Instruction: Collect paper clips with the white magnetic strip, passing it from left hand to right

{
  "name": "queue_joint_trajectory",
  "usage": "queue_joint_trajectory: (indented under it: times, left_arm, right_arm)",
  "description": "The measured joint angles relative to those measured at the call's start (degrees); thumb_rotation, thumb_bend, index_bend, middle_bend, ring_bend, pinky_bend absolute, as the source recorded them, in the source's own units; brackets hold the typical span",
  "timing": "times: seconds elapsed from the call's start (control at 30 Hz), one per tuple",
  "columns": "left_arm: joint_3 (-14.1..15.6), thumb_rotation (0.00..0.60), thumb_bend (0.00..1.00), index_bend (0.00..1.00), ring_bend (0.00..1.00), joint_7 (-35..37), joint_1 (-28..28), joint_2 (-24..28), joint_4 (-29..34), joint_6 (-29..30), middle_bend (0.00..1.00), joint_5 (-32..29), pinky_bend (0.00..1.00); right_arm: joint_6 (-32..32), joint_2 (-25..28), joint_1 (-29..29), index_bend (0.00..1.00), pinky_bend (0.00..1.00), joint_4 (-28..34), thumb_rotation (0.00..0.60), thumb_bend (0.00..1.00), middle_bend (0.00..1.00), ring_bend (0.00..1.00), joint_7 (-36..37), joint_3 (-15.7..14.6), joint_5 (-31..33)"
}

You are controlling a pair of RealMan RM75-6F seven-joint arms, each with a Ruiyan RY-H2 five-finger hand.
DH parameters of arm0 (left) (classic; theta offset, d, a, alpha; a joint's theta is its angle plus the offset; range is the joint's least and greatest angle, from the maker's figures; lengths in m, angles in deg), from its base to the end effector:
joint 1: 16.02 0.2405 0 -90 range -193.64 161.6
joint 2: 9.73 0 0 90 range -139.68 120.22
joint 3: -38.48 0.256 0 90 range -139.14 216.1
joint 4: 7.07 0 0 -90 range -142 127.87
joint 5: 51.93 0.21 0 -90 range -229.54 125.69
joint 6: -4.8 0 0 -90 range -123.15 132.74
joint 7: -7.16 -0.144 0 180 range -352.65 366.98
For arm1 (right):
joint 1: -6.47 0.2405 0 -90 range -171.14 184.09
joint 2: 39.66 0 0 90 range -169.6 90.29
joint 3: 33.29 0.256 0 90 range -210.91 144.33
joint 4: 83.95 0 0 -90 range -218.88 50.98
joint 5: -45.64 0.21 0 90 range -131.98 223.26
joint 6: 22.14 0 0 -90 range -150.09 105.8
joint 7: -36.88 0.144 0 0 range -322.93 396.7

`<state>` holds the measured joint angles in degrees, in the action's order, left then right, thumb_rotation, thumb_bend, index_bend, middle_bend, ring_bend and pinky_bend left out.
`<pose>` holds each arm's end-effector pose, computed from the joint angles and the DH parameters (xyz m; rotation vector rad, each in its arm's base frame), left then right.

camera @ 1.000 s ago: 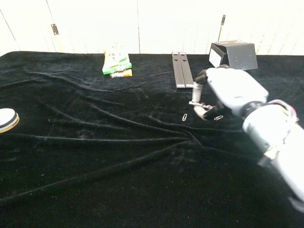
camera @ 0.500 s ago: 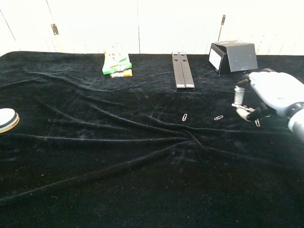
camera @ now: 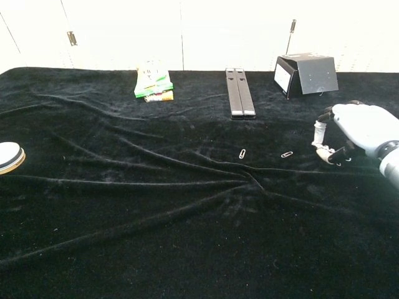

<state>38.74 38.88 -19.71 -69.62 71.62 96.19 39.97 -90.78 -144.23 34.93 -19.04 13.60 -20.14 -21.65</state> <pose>-0.3449 0.1655 0.2103 -1.3587 -1.0319 -1.1573 -0.2314 -0.3183 -0.0398 1.4875 -0.8979 0.8191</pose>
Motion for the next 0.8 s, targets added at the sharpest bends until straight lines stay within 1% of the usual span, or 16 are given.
queue_joint_trajectory:
  times: [0.2,0.43,0.63,0.73,0.8]
  left_arm:
    - [-0.06,0.600,0.24,0.14,0.10,0.45,0.09,0.07,-0.13,0.14,0.20,0.01,0.00]
    - [-0.16,0.600,0.24,0.14,0.10,0.90,0.28,0.06,-0.43,0.42,0.20,-0.03,0.00]
    - [-0.22,0.600,0.24,0.14,0.10,0.61,0.54,-0.05,-0.40,1.04,0.20,0.14,0.00]
    - [-0.25,0.600,0.24,0.14,0.10,0.18,0.66,-0.11,-0.22,1.23,0.20,0.19,0.00]
    - [-0.28,0.600,0.24,0.14,0.10,-0.23,0.78,-0.14,-0.03,1.52,0.20,0.24,0.00]
  right_arm:
    - [0.62,-1.25,0.50,0.91,0.06,-1.70,0.600,0.47,0.28,0.17,0.75,0.06,-0.08]
    - [-0.67,-0.75,0.07,0.91,0.06,-0.54,0.600,0.47,0.28,0.17,1.33,0.07,-0.79]
    - [-4.34,2.42,-1.62,0.91,0.06,5.17,0.600,0.47,0.28,0.17,0.79,-0.59,-2.74]
    - [-6.93,4.90,-3.00,0.91,0.06,9.72,0.600,0.47,0.28,0.17,-0.17,-1.60,-4.50]
    - [-8.50,6.76,-4.13,0.91,0.06,13.08,0.600,0.47,0.28,0.17,-1.21,-2.79,-5.83]
